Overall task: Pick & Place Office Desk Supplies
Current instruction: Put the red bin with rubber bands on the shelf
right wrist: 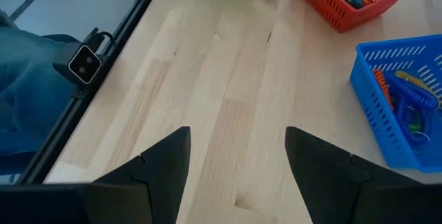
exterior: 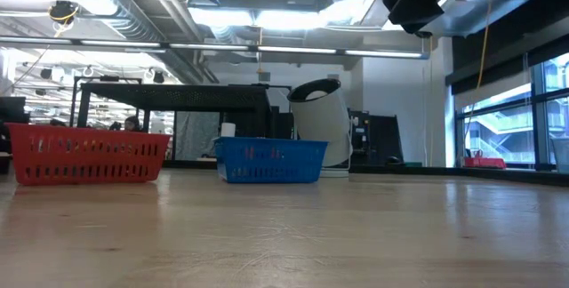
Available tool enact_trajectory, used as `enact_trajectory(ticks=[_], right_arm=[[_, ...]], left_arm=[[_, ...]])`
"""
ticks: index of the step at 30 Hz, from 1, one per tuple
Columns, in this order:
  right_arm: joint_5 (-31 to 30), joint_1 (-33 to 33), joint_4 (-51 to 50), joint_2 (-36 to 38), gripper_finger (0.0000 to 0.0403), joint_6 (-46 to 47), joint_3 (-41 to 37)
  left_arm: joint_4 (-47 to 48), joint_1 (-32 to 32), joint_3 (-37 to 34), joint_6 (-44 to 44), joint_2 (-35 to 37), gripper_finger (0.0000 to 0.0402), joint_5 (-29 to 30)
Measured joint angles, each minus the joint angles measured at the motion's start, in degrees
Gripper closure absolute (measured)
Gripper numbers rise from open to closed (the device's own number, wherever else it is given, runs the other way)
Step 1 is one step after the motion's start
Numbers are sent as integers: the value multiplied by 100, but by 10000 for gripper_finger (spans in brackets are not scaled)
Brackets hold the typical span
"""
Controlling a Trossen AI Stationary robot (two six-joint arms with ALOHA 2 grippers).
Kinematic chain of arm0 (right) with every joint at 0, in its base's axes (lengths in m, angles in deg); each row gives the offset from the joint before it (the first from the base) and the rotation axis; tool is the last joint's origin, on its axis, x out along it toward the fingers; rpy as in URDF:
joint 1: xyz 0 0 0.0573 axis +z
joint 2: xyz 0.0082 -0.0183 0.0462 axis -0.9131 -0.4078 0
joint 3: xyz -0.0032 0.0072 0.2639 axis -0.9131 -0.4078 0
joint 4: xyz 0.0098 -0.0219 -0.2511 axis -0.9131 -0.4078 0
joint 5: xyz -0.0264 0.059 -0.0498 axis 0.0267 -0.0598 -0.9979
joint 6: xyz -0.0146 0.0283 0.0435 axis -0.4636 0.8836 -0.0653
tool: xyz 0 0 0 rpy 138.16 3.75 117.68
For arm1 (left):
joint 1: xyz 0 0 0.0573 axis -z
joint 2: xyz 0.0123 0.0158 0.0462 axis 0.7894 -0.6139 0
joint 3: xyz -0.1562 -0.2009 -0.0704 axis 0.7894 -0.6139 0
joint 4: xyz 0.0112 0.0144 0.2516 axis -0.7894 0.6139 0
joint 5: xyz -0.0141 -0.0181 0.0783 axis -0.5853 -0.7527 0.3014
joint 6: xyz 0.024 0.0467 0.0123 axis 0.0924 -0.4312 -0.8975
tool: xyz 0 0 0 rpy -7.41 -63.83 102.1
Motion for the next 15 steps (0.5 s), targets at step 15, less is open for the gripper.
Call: enact_trajectory(ticks=[15], right_arm=[[0, 0, 240, 0, 166, -243, 1]], left_arm=[[-39, -1089, -3, -2490, 2, 281, 8]])
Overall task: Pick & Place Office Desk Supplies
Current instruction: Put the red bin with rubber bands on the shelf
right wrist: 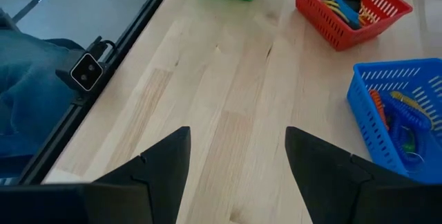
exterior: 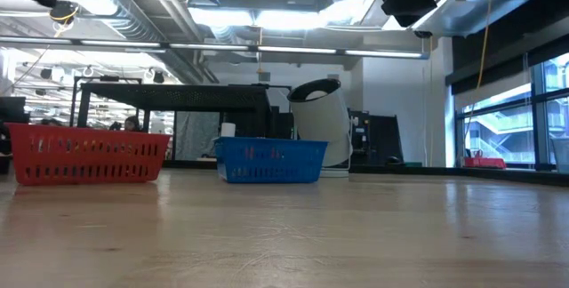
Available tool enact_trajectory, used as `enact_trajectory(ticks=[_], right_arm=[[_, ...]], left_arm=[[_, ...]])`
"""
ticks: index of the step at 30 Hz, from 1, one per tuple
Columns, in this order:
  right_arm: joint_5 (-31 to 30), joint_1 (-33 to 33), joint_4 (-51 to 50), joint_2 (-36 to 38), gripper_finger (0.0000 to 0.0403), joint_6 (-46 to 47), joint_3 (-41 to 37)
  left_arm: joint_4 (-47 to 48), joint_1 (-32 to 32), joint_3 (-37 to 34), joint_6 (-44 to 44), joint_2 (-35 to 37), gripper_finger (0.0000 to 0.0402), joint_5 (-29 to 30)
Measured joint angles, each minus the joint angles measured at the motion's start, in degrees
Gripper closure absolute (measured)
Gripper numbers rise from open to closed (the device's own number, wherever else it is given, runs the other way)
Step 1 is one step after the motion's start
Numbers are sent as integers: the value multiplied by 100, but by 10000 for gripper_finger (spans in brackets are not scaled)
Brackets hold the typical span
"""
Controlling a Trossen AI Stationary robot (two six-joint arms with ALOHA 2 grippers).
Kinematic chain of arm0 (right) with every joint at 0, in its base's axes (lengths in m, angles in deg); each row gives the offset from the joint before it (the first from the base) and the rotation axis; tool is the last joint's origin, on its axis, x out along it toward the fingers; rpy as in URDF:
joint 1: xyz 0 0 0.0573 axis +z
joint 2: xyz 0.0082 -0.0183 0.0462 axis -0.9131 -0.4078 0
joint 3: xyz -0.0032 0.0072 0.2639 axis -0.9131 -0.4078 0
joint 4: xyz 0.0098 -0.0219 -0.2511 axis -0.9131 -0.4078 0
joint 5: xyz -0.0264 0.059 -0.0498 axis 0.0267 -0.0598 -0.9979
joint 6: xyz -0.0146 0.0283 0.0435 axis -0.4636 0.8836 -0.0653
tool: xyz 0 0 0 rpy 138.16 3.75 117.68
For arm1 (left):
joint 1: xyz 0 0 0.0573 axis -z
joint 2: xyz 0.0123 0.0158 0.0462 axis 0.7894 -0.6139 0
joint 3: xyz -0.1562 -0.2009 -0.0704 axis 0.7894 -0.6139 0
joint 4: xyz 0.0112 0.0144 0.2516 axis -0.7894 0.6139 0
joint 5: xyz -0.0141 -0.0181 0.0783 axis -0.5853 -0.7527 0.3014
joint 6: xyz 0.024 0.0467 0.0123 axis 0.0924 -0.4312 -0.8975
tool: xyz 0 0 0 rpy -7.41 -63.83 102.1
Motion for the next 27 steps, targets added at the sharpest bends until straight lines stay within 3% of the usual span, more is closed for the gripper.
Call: enact_trajectory(ticks=[8, 14, 21, 27], right_arm=[[1, -1, 4, 0, 165, -8, 2], [0, -2, 4, 0, 165, -15, 2], [0, -2, 6, 2, 165, -188, 2], [0, -2, 30, 2, 165, -190, 4]], left_arm=[[12, -348, 2, -3256, 0, 282, 546], [1, -493, -21, -5110, 0, 282, 216], [26, -673, -317, -5854, -1, 282, 147], [-12, -895, -605, -5971, -2, 282, 6]])
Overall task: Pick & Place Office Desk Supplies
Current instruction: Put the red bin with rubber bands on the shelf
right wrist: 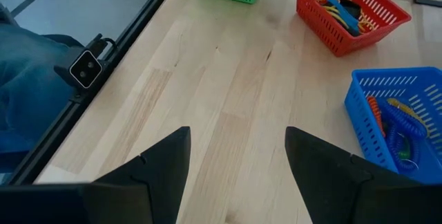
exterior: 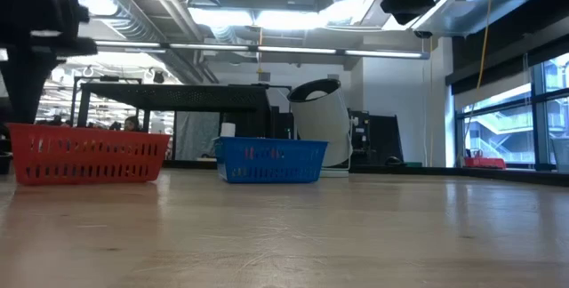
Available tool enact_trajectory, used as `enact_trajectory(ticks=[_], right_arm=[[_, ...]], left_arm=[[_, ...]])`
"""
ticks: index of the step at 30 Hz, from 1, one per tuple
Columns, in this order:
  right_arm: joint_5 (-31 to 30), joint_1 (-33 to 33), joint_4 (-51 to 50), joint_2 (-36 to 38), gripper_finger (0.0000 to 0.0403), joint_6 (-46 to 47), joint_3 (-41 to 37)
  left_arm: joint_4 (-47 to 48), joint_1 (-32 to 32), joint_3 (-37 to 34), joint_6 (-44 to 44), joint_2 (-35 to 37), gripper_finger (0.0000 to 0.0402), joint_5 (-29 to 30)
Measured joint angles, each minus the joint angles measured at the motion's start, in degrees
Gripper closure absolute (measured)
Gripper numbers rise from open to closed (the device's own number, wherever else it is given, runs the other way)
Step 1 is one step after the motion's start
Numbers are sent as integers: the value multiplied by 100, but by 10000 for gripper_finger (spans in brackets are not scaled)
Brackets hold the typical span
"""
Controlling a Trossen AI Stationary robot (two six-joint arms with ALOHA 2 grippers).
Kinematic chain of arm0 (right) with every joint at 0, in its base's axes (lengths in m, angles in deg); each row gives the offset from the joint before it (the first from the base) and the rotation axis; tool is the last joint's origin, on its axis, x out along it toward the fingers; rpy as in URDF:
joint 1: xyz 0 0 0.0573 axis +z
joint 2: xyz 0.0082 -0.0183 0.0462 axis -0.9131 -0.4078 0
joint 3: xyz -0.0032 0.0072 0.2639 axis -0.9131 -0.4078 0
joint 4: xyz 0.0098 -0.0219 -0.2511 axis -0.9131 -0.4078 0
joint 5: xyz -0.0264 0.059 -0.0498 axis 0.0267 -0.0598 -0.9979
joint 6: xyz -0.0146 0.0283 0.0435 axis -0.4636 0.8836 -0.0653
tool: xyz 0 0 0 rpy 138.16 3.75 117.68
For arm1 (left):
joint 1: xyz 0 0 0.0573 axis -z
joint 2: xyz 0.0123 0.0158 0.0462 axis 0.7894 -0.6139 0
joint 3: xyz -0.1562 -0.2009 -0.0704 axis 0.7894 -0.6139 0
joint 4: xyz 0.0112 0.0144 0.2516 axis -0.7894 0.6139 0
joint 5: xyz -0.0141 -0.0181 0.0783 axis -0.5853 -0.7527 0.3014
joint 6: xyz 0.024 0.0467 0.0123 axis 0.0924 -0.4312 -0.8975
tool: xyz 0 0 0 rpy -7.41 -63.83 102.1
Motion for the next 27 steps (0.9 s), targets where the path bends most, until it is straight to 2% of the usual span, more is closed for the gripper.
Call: enact_trajectory(ticks=[4, 9, 20, 27], right_arm=[[0, 0, 0, 0, 165, -4, 1], [0, 0, 13, 0, 165, -17, 1], [0, 0, 15, 0, 166, -109, 1], [0, 1, 13, 0, 166, -109, 1]], left_arm=[[-13, -72, -168, 0, 0, 282, -102], [-178, -90, -270, 0, 0, 300, 91], [-791, -90, -388, 2, 0, 393, 89], [-892, -90, -269, 0, -4, 395, 191]])
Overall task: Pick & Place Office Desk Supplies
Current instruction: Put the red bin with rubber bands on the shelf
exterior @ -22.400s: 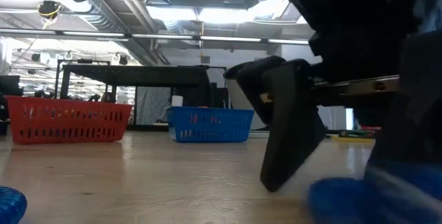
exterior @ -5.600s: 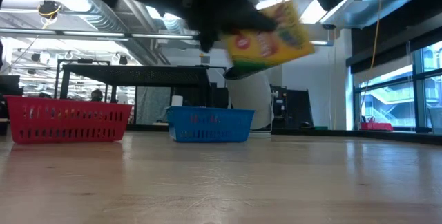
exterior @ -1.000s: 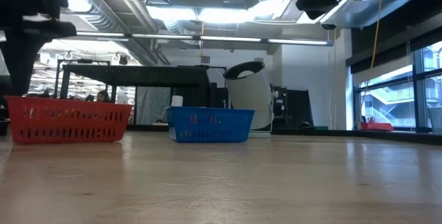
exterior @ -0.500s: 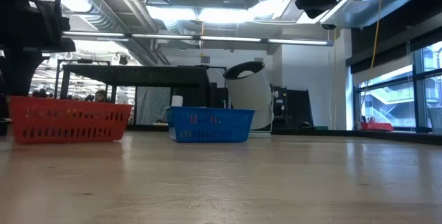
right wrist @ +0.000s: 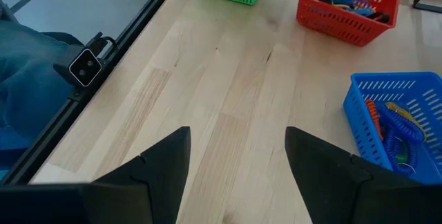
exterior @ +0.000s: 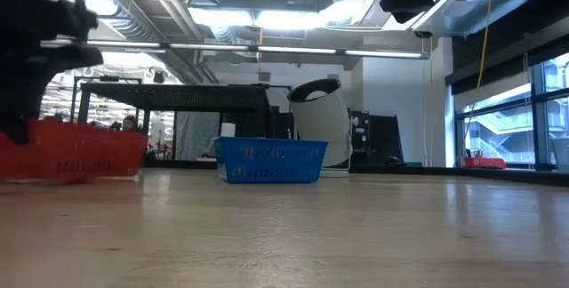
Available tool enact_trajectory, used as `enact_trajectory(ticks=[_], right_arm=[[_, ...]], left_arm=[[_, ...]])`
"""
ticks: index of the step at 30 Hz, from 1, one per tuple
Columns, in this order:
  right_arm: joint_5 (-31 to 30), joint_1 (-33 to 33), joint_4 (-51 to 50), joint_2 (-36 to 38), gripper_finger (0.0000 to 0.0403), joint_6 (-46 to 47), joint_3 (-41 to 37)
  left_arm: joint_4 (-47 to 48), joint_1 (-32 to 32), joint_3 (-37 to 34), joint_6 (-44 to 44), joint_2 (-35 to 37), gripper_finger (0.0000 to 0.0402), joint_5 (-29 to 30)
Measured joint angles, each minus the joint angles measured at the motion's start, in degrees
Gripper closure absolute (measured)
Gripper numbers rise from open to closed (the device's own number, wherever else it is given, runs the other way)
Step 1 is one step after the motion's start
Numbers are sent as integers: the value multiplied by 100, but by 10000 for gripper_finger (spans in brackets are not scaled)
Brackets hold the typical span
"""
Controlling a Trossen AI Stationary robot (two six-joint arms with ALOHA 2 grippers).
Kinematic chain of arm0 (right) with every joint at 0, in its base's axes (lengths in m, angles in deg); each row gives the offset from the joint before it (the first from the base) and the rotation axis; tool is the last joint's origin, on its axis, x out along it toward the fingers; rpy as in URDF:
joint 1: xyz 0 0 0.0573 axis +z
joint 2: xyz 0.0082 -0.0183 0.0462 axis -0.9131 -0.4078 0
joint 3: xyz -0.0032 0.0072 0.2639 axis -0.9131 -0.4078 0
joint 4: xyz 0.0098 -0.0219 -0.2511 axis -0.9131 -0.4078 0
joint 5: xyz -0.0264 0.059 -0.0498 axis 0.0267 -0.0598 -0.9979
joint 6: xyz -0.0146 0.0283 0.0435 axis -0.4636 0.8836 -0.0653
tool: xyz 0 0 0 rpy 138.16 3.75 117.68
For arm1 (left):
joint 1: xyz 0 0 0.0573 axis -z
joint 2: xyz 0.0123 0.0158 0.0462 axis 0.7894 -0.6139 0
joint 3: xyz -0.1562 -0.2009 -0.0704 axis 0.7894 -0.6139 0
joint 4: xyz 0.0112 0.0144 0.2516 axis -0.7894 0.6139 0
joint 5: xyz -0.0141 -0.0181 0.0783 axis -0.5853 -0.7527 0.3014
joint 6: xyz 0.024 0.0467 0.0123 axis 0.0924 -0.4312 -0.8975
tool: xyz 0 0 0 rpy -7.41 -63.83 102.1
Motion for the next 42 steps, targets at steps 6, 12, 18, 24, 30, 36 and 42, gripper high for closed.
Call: enact_trajectory(ticks=[6, 12, 18, 24, 30, 36, 42], right_arm=[[0, -1, 0, 0, 166, -11, 0], [0, -1, 1, 2, 166, -11, 0], [0, -1, 2, 2, 166, -39, 0], [0, 1, 0, 2, 166, -40, 0], [0, 0, 2, 2, 166, -348, 0], [0, -1, 1, 2, 166, -393, 0], [2, 0, 1, 2, 166, -931, 0]], left_arm=[[-15, 0, 478, -395, 0, 395, 456], [53, -28, 1054, -702, 0, 395, 1185], [429, -394, 1644, -757, 0, 395, 1892], [818, -1083, 2358, -1635, 0, 395, 2008], [1350, -1947, 3047, -2555, 0, 395, 2022], [2273, -3006, 3432, -3536, 0, 395, 1607], [3188, -4043, 3476, -4489, 0, 395, 1167]])
